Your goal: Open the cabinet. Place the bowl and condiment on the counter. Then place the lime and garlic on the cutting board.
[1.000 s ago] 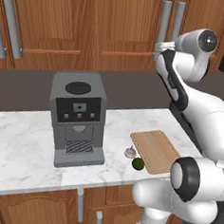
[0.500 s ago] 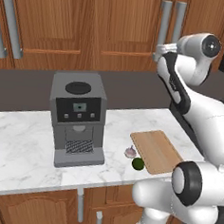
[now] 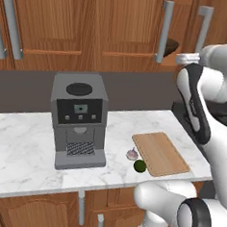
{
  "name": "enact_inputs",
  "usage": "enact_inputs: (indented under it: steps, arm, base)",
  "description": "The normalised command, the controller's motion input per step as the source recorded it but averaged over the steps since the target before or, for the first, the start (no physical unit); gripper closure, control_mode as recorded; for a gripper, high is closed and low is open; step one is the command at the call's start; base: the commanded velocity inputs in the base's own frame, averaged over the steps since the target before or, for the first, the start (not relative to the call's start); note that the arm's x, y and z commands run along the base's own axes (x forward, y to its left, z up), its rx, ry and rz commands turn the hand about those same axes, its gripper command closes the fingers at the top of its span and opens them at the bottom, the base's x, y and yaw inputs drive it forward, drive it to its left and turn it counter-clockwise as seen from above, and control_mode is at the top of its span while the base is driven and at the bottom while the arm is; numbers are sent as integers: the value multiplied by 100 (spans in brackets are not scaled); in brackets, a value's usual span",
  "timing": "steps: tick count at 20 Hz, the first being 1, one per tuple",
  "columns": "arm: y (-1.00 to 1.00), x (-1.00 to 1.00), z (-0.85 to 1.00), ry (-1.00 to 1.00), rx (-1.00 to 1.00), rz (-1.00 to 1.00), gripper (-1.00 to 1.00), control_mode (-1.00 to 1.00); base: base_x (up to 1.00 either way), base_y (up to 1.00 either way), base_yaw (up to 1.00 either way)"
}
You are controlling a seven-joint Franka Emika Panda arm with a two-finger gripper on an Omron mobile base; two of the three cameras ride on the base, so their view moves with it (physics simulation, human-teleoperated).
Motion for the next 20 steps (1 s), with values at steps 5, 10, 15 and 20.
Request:
enact_inputs:
  steps: [5,10,15,20]
  arm:
    - [-48,-100,0,7,6,-6,100,-100]
    - [-40,-82,0,12,3,-6,100,-100]
    - [4,-34,0,11,0,0,100,-100]
    - [74,-66,6,4,-21,0,-100,-100]
  base:
    - [0,0,0]
    - [0,0,0]
    - [0,0,0]
    - [0,0,0]
